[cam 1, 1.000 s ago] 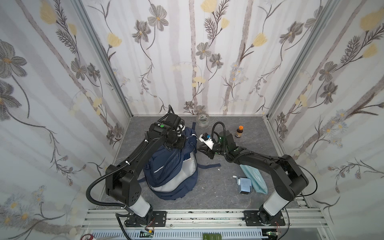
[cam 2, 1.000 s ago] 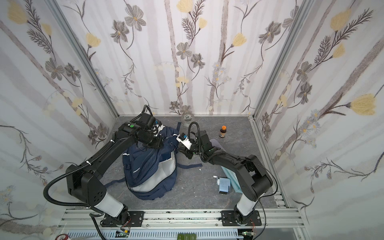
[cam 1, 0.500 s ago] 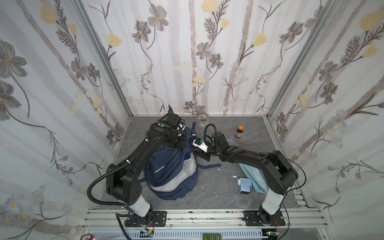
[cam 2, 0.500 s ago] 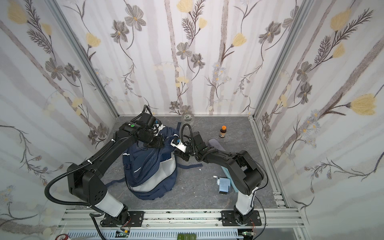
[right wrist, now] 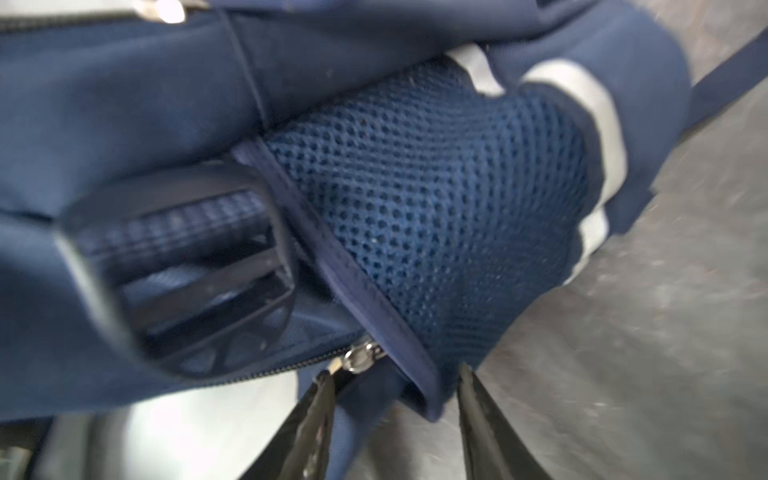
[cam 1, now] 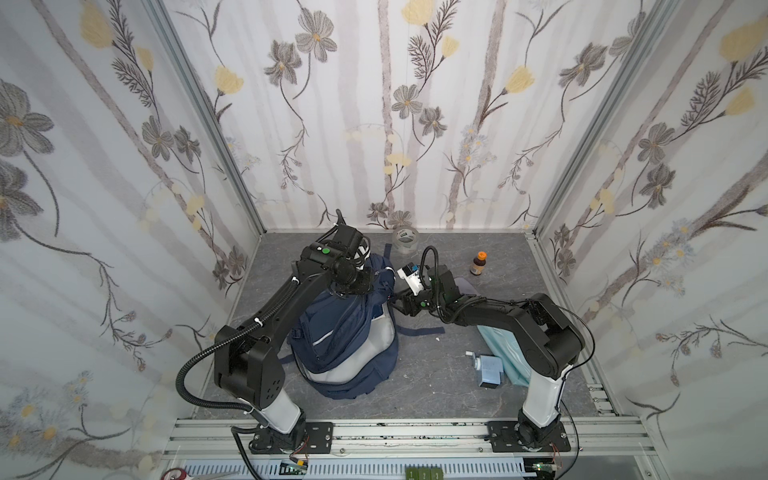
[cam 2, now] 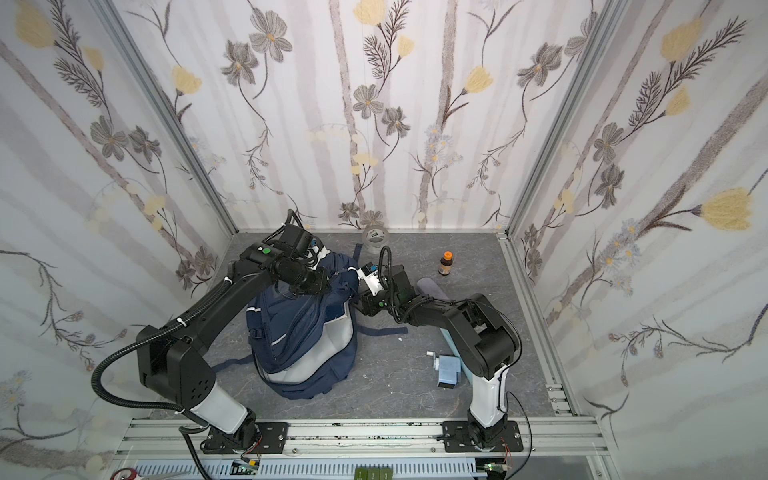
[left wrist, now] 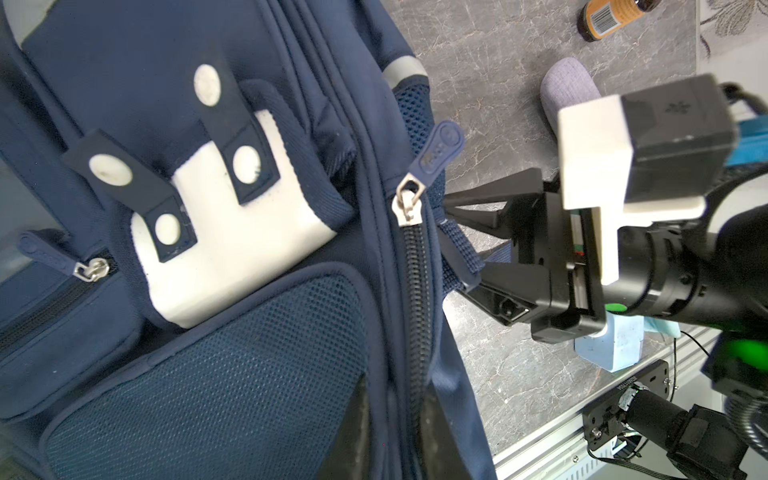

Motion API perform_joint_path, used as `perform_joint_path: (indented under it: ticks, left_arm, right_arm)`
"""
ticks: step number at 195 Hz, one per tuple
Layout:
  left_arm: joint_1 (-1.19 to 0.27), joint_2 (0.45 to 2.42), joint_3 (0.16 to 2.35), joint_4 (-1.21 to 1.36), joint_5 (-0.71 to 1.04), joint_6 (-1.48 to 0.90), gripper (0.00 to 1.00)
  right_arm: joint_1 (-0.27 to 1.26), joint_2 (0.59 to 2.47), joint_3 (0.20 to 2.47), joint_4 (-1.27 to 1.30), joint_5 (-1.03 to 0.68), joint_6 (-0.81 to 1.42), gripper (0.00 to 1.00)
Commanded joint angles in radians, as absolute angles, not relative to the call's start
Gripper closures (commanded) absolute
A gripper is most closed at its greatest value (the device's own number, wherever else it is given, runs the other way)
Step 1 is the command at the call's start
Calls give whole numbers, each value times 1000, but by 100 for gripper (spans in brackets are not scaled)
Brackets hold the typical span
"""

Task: Pack the student bag

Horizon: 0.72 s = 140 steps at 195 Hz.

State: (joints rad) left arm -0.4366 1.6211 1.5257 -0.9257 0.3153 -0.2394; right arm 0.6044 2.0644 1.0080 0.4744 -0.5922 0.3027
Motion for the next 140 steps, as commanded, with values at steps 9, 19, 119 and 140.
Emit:
perform_joint_path:
  ticks: [9,19,119,140]
  left_arm:
    - [-439,1626,1537,-861,364,-259,100]
    - [-439,1630,1538,-861,365,-263,100]
    - [-453,1682,1558,-841,330,-342,100]
    - [-453,1679,1562,-845,333,-342,100]
  right_arm:
    - [594,2100,948,872,-715,732,56]
    - [590,2103,911,995,-716,839,58]
    - [603,2083,768,1262,-625,1302,67]
    - [604,2126,773,1300,-601,1342,70]
